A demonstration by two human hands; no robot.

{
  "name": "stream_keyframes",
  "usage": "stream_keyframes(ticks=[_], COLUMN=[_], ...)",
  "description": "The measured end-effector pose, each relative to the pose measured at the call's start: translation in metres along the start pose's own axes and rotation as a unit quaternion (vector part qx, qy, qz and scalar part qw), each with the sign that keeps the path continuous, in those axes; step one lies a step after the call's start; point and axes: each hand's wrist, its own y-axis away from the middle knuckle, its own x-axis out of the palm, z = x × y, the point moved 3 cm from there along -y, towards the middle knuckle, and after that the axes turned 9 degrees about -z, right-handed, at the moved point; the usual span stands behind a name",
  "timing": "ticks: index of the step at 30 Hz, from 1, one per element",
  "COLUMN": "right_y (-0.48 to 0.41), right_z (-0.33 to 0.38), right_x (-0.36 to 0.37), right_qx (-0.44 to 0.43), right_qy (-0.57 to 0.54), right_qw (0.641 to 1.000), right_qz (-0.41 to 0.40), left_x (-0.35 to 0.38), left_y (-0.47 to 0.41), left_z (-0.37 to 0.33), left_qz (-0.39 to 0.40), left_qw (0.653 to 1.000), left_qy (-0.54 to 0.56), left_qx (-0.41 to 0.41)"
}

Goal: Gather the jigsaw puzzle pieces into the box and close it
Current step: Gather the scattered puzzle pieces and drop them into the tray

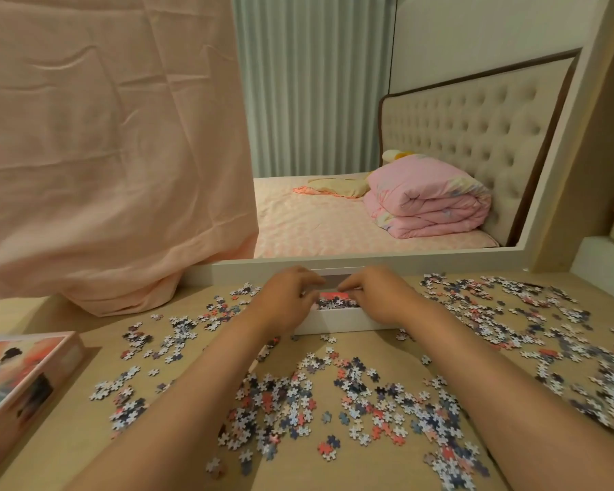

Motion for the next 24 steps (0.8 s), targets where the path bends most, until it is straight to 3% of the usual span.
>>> stream_keyframes(ticks=[4, 9, 13, 20, 22, 24], right_y=[0.016, 0.044, 0.052, 0.059, 0.062, 0.064], right_z=[0.026, 0.079, 0.1, 0.113, 0.112, 0.108], right_x=[-0.01, 0.015, 0.053, 0.077, 0.075, 0.067], right_qx=[-0.041, -0.108, -0.134, -0.139, -0.146, -0.15], right_qy=[-0.022, -0.017, 0.023, 0.056, 0.058, 0.045], right_qw=[0.998, 0.993, 0.985, 0.978, 0.977, 0.977], right_qz=[-0.043, 0.035, 0.11, 0.143, 0.144, 0.147], left_x=[-0.016, -0.018, -0.024, -0.052, -0.057, -0.059], left_y=[0.025, 0.063, 0.085, 0.1, 0.101, 0.104], left_z=[0.022, 0.055, 0.056, 0.051, 0.054, 0.058], left_qz=[-0.061, 0.11, 0.161, 0.1, 0.107, 0.162], left_qw=[0.997, 0.973, 0.973, 0.991, 0.989, 0.978], left_qy=[-0.022, -0.181, -0.148, -0.019, -0.016, -0.07], left_qx=[-0.031, -0.087, -0.076, -0.087, -0.099, -0.11])
